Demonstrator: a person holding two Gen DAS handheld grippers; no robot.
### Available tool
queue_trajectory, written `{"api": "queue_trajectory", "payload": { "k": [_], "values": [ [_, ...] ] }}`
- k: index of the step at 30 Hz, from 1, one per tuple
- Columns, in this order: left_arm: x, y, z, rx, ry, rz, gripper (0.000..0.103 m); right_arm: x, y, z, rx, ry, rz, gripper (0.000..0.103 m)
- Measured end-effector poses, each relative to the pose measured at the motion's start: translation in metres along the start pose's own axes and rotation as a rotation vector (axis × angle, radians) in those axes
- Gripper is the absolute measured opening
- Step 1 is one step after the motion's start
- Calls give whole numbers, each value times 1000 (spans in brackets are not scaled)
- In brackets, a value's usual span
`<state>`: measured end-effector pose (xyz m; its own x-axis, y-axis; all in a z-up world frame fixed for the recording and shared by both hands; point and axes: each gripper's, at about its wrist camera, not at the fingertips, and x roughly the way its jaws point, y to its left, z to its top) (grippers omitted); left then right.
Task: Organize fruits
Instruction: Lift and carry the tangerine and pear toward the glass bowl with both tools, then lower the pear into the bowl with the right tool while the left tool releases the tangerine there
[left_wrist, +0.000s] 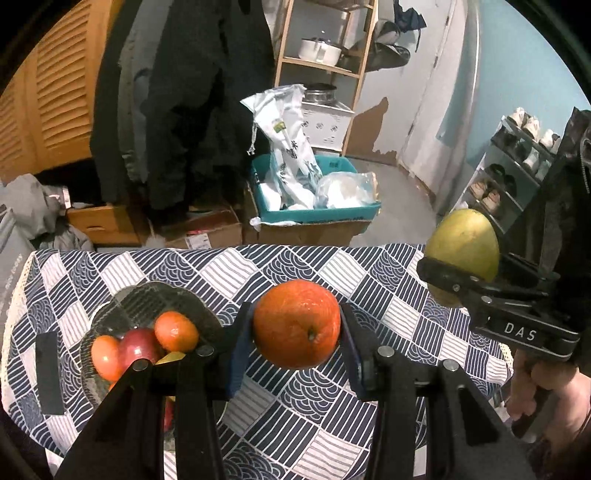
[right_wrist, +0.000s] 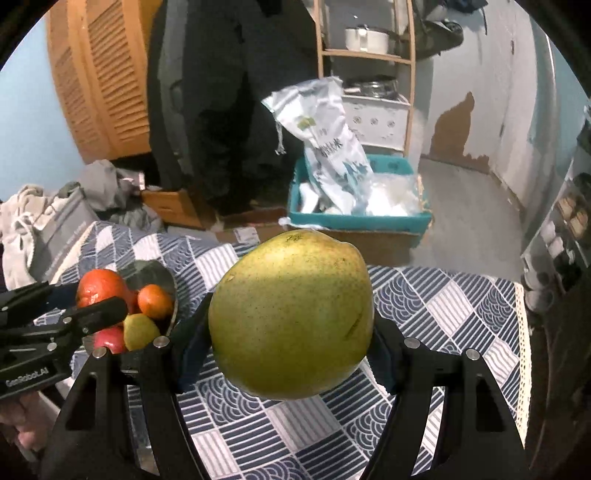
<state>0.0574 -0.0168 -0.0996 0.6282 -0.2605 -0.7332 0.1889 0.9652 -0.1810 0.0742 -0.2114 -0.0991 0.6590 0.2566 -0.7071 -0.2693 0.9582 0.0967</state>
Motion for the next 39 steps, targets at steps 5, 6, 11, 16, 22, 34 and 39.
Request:
{"api": "queue_trajectory", "payload": {
  "k": [5, 6, 11, 16, 22, 34, 39],
  "values": [
    [-10, 14, -4, -26, -12, 9, 45, -6, 16, 6, -28, -17, 30, 73],
    [-12, 17, -4, -29, -15, 15, 45, -6, 20, 7, -33, -19, 38, 73],
    [-19, 38, -8, -62, -28, 44, 45, -4, 41, 12, -62, -21, 69, 73],
    [-22, 60, -12, -105, -28, 72, 45, 7, 62, 16, -85, -9, 111, 73],
    [-18, 88, -22, -141, -11, 128, 45, 31, 88, 18, -102, 31, 160, 73],
    [14, 145, -49, -239, 86, 195, 45, 99, 136, 9, -155, 150, 247, 73],
    [26, 160, -58, -267, 115, 210, 45, 120, 151, 3, -183, 191, 258, 73]
  ]
}}
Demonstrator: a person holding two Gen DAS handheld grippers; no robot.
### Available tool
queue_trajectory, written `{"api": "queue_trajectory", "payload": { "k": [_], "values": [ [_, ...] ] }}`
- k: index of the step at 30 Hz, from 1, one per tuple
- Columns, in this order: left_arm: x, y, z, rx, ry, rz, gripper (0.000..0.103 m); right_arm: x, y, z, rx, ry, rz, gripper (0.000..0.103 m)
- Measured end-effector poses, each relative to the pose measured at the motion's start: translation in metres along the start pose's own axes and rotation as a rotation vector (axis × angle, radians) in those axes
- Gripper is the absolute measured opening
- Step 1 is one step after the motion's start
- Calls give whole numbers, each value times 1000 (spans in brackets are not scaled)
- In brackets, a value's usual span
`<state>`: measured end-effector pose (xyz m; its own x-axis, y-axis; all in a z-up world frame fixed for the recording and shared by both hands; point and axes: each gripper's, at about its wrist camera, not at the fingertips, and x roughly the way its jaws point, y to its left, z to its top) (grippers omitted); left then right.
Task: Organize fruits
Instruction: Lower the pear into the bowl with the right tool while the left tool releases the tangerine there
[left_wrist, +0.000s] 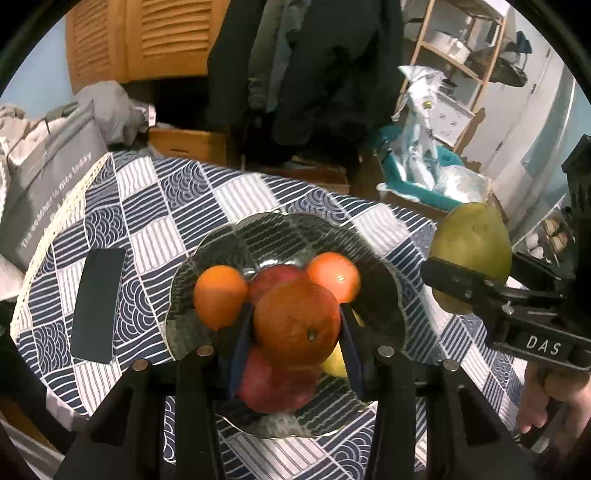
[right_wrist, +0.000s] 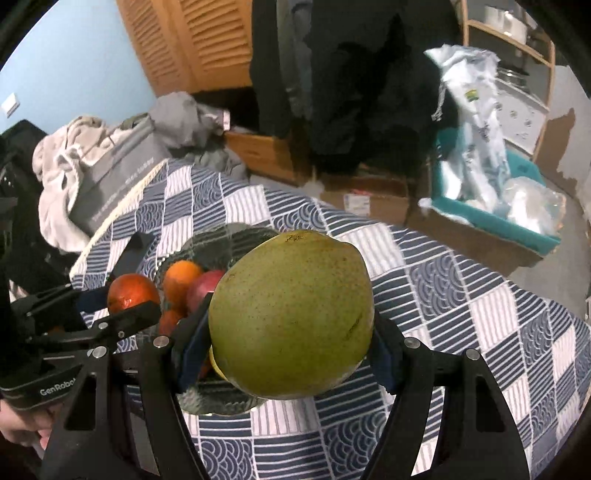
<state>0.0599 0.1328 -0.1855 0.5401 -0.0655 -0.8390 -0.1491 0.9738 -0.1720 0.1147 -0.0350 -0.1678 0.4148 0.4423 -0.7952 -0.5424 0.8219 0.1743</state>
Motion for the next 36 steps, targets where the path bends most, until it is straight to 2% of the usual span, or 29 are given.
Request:
{"api": "queue_trajectory", "payload": {
  "k": [8, 18, 21, 24, 27, 36],
  "values": [
    [25, 15, -6, -51, 62, 7, 45, 39, 5, -5, -31, 82, 24, 73],
    [46, 22, -8, -83, 121, 0, 46, 61, 7, -9, -55, 137, 60, 73],
    [47, 22, -8, -77, 119, 0, 53, 59, 7, -5, -50, 113, 72, 72],
    [45, 21, -7, -73, 114, 8, 74, 55, 2, 2, -33, 105, 73, 73],
    [45, 21, -7, -69, 114, 20, 75, 49, -4, 7, 2, 83, 112, 73],
    [26, 16, -4, -61, 86, 23, 76, 31, -1, 12, -4, 46, 91, 73]
  ]
}}
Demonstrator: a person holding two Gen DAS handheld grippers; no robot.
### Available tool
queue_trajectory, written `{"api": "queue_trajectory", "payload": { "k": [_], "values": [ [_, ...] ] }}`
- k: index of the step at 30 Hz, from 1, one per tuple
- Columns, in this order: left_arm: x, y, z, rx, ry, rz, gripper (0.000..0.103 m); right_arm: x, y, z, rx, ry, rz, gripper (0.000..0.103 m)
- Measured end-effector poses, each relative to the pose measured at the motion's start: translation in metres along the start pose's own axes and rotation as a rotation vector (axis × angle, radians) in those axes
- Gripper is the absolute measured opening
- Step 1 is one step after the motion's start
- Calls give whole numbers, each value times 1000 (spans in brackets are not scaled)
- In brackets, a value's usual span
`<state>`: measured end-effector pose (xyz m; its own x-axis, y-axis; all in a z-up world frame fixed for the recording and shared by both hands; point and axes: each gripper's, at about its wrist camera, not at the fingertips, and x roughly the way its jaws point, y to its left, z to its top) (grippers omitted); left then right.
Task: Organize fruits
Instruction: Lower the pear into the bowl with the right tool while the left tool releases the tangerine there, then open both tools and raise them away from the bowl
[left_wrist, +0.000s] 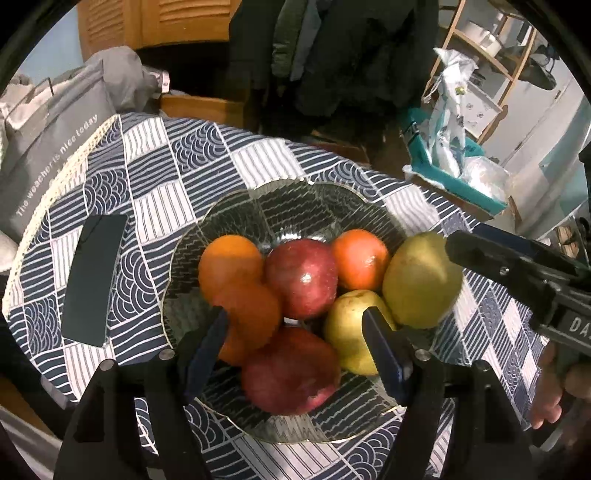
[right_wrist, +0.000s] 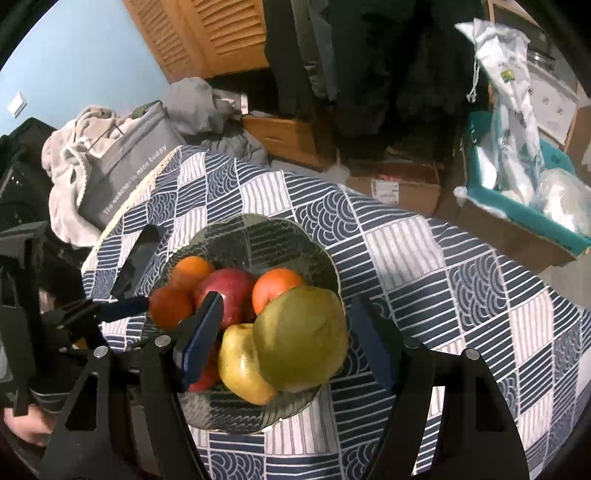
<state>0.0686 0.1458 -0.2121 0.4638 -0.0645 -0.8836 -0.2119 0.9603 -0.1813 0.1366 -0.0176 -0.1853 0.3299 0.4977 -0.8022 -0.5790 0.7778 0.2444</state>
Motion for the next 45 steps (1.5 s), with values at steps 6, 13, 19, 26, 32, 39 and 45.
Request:
{"api": "queue_trajectory", "payload": {
  "k": [6, 13, 19, 26, 32, 39, 45],
  "values": [
    [-27, -11, 3, 28, -52, -4, 78, -23, 8, 2, -29, -47, -42, 74],
    [-55, -23, 8, 52, -105, -23, 80, -60, 9, 3, -23, -120, -110, 77],
    [-75, -33, 10, 74, -144, -44, 80, -94, 11, -3, -22, -173, -179, 79],
    [-106, -45, 10, 98, -213, -55, 80, -136, 12, -11, -2, -245, -220, 81],
    [-134, -55, 9, 115, -280, -50, 87, -169, 14, -17, 7, -322, -256, 88],
    [-156, -65, 9, 126, -334, -36, 92, -198, 11, -21, 20, -376, -296, 88],
    [-178, -72, 11, 122, -399, -19, 102, -221, 7, -29, 12, -424, -371, 89]
  ]
}}
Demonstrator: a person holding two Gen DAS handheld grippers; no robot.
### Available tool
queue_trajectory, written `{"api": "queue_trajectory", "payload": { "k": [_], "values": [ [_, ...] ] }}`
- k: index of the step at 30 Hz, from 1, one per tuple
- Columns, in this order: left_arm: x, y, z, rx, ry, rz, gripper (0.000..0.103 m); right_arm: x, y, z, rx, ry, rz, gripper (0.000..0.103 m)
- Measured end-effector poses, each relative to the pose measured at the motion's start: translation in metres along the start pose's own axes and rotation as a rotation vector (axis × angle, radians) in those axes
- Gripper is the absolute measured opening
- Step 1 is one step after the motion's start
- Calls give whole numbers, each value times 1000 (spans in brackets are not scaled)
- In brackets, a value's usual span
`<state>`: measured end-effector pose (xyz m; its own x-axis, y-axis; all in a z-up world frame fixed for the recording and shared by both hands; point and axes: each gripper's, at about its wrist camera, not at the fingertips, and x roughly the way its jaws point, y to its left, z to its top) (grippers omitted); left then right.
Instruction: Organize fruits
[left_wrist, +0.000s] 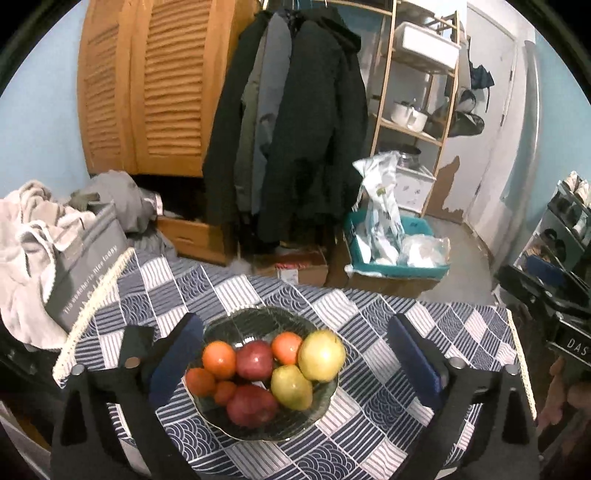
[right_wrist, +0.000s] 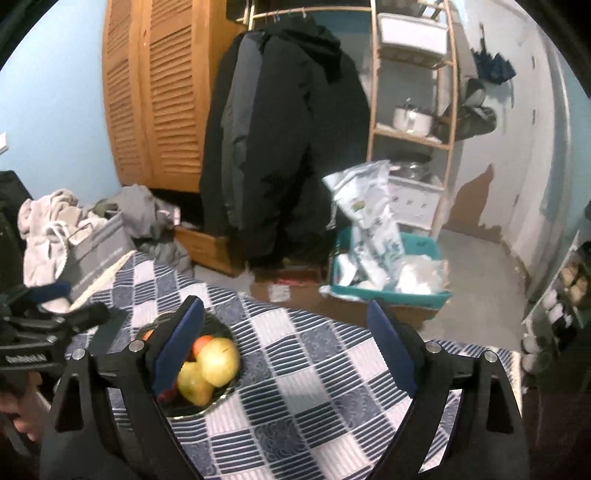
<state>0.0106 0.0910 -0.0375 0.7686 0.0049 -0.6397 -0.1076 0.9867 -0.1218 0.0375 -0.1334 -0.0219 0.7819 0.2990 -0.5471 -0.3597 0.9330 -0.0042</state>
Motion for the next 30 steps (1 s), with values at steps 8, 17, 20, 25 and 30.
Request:
{"api": "queue_trajectory", "payload": {
  "k": [8, 17, 20, 25, 30],
  "values": [
    [-10, -8, 7, 10, -34, 19, 102, -15, -18, 1, 15, -33, -48, 89],
    [-7, -17, 9, 29, -33, 31, 102, -16, -29, -4, 8, -38, -102, 89],
    [-9, -22, 10, 36, -38, 31, 102, -14, -30, -4, 11, -33, -106, 89],
    [-11, -30, 13, 58, -49, 34, 102, -15, -31, -5, 7, -30, -112, 89],
    [-12, -34, 14, 61, -54, 27, 102, -16, -33, -5, 10, -32, -114, 89]
  ]
}}
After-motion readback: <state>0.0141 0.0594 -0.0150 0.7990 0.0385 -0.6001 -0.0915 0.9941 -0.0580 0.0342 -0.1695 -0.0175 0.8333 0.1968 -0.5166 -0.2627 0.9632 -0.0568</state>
